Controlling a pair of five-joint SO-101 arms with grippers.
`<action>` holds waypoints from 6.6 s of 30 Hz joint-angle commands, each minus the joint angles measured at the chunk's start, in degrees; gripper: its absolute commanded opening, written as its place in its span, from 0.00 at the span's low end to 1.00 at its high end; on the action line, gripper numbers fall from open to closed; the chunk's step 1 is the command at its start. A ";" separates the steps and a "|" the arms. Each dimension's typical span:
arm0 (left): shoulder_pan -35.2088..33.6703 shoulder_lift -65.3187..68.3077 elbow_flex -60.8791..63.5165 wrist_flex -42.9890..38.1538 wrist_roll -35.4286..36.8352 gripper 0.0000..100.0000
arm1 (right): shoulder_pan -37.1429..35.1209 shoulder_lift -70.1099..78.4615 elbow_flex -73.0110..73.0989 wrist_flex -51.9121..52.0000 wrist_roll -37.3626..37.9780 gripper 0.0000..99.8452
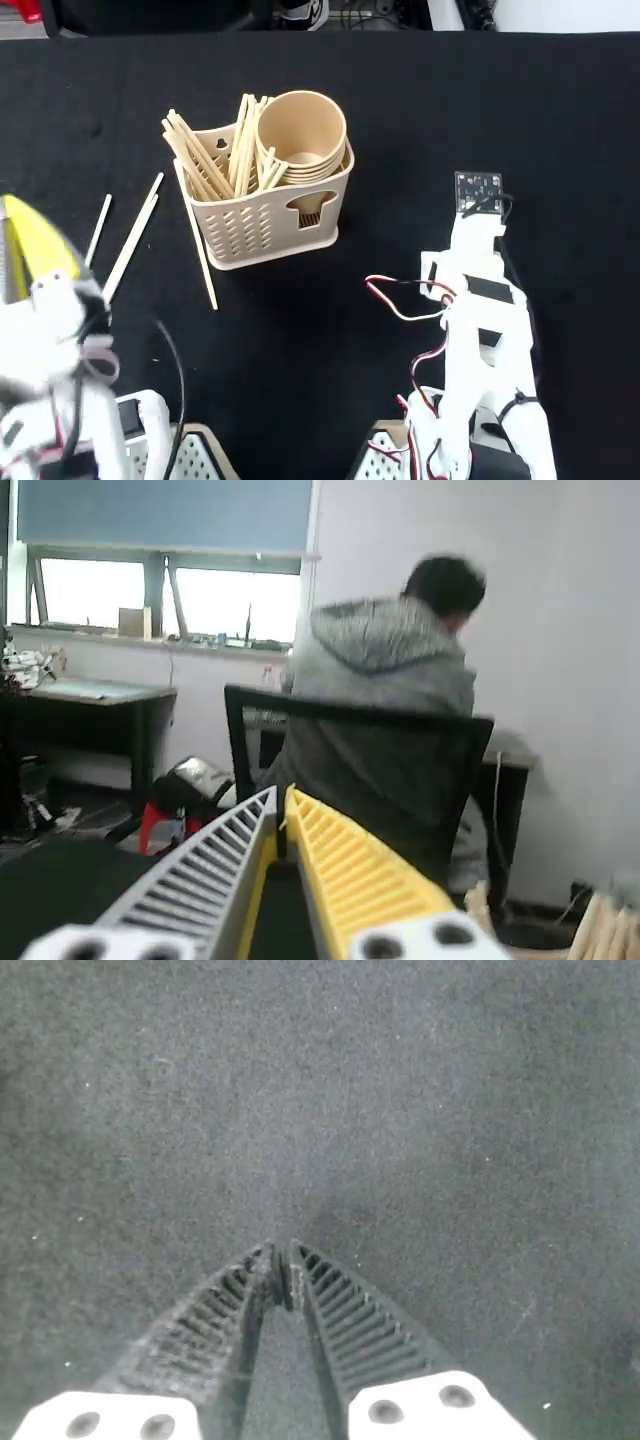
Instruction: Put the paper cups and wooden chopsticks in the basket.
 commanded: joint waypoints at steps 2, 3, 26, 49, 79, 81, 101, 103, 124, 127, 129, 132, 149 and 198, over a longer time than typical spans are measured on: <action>-0.31 3.43 9.45 0.18 -11.43 0.03 | -0.53 -0.13 -0.13 -0.88 0.70 0.02; -0.40 5.36 10.07 0.26 -12.57 0.03 | -0.53 -0.13 -0.13 -0.88 0.70 0.02; -8.31 93.10 -37.67 21.63 -28.66 0.09 | -0.53 -0.13 -0.13 -0.70 0.70 0.02; -8.57 146.81 -81.98 30.33 -31.47 0.06 | -0.53 -0.13 -0.13 -0.79 0.70 0.02; 17.71 65.76 -58.86 14.77 0.09 0.03 | -0.53 -0.13 -0.13 -0.70 0.70 0.02; 22.02 60.40 -51.65 6.24 2.11 0.03 | -0.53 -0.13 -0.13 -0.70 0.70 0.02; 25.89 34.20 -17.80 -33.67 3.52 0.03 | -0.62 -0.13 -0.13 -0.88 0.70 0.02; 25.89 35.87 -17.45 -33.41 3.78 0.03 | -0.62 -0.13 -0.13 -0.88 0.70 0.02; 19.74 40.53 -18.07 -41.93 10.29 0.03 | -0.62 -0.13 -0.13 -0.88 0.70 0.02; 19.30 40.88 -23.08 -41.93 10.29 0.03 | -0.62 -0.13 -0.13 -0.88 0.70 0.02; 19.21 40.88 -22.99 -42.20 10.29 0.03 | -0.62 -0.13 -0.13 -0.88 0.70 0.02; 19.74 42.37 -19.65 -45.27 10.37 0.03 | -0.62 -0.13 -0.13 -0.88 0.70 0.02; 22.64 52.22 -6.55 -49.58 10.29 0.03 | -0.62 -0.13 -0.22 -0.97 0.70 0.02; -0.57 103.30 -38.55 20.66 -29.10 0.18 | -0.44 0.13 -0.04 -1.76 0.79 0.02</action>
